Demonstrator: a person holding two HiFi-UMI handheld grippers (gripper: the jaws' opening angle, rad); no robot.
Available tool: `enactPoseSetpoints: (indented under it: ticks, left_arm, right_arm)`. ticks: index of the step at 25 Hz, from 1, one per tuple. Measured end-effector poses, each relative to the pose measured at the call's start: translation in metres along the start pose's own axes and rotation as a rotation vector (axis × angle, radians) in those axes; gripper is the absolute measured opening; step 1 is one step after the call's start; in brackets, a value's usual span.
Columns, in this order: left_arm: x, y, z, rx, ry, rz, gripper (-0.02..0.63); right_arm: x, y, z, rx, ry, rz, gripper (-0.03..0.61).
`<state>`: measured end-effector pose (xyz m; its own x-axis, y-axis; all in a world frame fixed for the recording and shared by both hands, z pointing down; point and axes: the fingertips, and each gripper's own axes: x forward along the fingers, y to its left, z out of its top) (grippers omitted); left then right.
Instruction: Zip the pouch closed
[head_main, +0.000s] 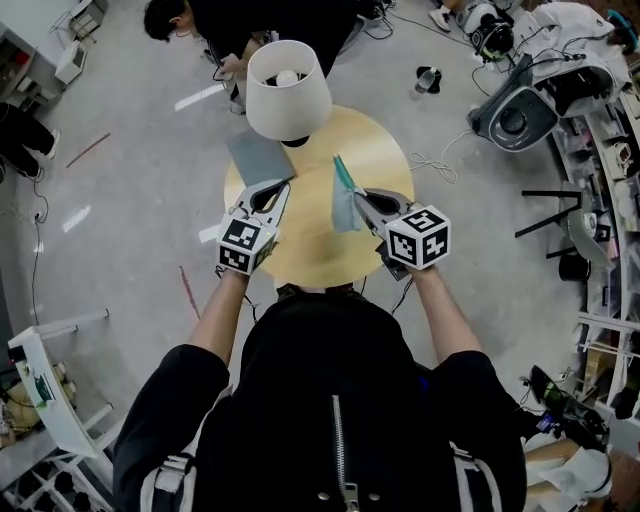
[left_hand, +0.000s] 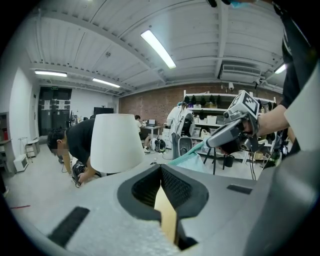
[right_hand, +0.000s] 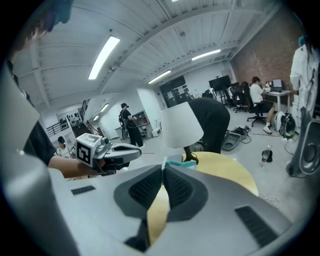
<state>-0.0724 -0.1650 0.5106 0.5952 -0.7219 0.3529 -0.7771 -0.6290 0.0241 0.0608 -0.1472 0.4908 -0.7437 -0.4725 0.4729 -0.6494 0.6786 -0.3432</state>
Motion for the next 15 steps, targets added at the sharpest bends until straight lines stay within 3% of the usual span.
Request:
enactPoseSetpoints:
  ticks: [7,15]
  left_arm:
    - [-0.001,-0.001,0.012,-0.003,-0.029,-0.001,0.002]
    - [-0.001,0.005,0.026,-0.001,-0.064,-0.006,0.002]
  right_arm:
    - [-0.009,-0.012,0.017,-0.042,-0.102,-0.097,0.020]
    - [-0.011,-0.014,0.035,-0.070,-0.173,-0.135,0.018]
